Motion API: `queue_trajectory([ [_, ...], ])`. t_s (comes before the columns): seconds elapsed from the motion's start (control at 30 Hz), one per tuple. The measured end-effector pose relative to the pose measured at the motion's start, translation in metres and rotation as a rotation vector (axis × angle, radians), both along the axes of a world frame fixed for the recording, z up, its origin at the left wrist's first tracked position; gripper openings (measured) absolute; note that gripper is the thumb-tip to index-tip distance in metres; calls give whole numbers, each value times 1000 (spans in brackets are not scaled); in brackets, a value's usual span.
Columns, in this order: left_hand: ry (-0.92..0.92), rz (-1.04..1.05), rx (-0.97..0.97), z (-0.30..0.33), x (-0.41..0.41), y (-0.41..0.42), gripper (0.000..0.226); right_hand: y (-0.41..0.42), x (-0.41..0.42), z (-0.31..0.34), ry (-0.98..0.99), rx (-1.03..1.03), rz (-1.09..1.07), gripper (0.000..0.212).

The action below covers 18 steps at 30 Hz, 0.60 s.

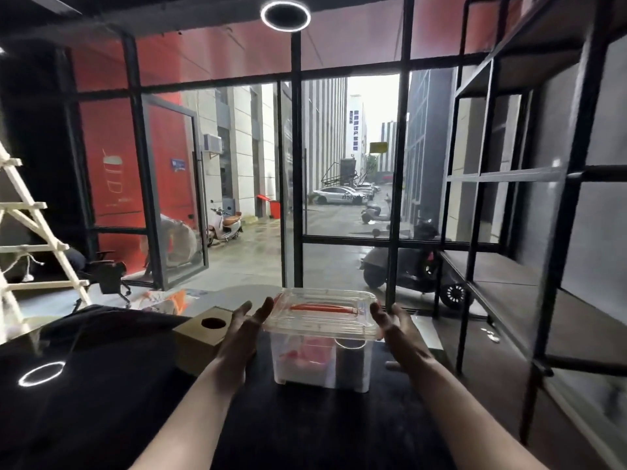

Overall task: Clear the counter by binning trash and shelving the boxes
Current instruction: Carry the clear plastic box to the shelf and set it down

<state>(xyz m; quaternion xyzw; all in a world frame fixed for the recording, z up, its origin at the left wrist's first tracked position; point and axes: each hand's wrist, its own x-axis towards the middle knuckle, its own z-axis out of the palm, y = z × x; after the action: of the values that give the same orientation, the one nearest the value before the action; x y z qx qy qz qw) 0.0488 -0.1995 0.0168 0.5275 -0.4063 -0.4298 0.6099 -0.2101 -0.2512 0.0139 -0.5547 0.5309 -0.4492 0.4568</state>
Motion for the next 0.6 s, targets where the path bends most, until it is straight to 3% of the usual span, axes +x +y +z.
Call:
queue_trajectory([
  [0.07,5,-22,1,-6,0,-12,97,-3,5,0,-38,29,-16,90],
  [0.17,21,-62,29,-11,-2,-25,102,-2,7,-4,10,13,-46,89],
  [0.23,60,-213,72,-22,21,-37,98,11,27,-8,61,-6,-159,74],
  [0.3,49,-166,121,-35,7,-42,96,27,16,-14,77,-20,-202,71],
  [0.4,51,-288,145,-39,-28,-19,68,64,-16,-21,128,-3,-320,70],
  [0.53,0,-265,92,-20,-41,-10,55,64,-24,-13,101,-68,-365,53],
  [0.6,-17,-231,56,-17,-35,-18,61,63,-15,-3,135,-95,-396,54],
])
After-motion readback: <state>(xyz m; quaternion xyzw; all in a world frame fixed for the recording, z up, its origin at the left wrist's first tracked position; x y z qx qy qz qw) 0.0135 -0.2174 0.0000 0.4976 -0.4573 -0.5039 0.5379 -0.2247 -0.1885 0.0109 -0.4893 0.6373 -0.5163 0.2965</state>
